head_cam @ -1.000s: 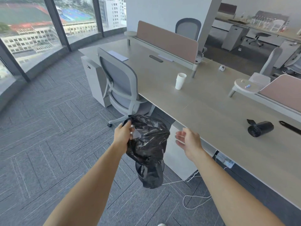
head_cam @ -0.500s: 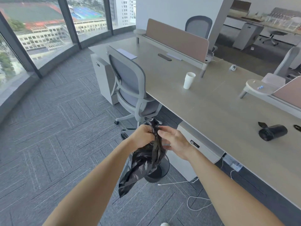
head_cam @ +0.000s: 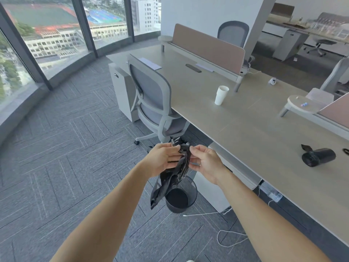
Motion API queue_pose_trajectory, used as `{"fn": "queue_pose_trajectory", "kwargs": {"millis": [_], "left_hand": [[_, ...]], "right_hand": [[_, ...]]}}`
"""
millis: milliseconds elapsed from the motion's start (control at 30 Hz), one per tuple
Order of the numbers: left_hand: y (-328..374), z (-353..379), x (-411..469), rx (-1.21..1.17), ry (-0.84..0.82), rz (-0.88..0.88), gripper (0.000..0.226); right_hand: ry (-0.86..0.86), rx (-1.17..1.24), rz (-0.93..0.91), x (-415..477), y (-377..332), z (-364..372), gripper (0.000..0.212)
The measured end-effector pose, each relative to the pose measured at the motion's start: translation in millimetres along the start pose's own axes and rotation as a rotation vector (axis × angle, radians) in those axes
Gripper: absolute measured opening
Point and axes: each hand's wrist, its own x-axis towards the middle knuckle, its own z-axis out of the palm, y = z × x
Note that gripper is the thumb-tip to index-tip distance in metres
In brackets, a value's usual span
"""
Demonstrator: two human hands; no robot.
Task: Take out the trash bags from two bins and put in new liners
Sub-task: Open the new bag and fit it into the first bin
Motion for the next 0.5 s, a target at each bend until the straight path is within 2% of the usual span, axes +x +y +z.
{"fn": "queue_pose_trajectory", "kwargs": {"millis": [200,333,500], "left_hand": [[-3,1,-2,-0.095,0.008,-0.019,0.008],[-1,3,-3,-0.167,0.02,-0.014,0.009],[-1,9,-10,-0.064,-0.101,-0.003,0.04]], "right_hand": [[0.071,0.003,0.015,1,-2,8,0.015],[0.139,-0.149,-0.046,4,1,12,0.01],[0.168,-0.182,-0.119,4,4,16,0.017]]}}
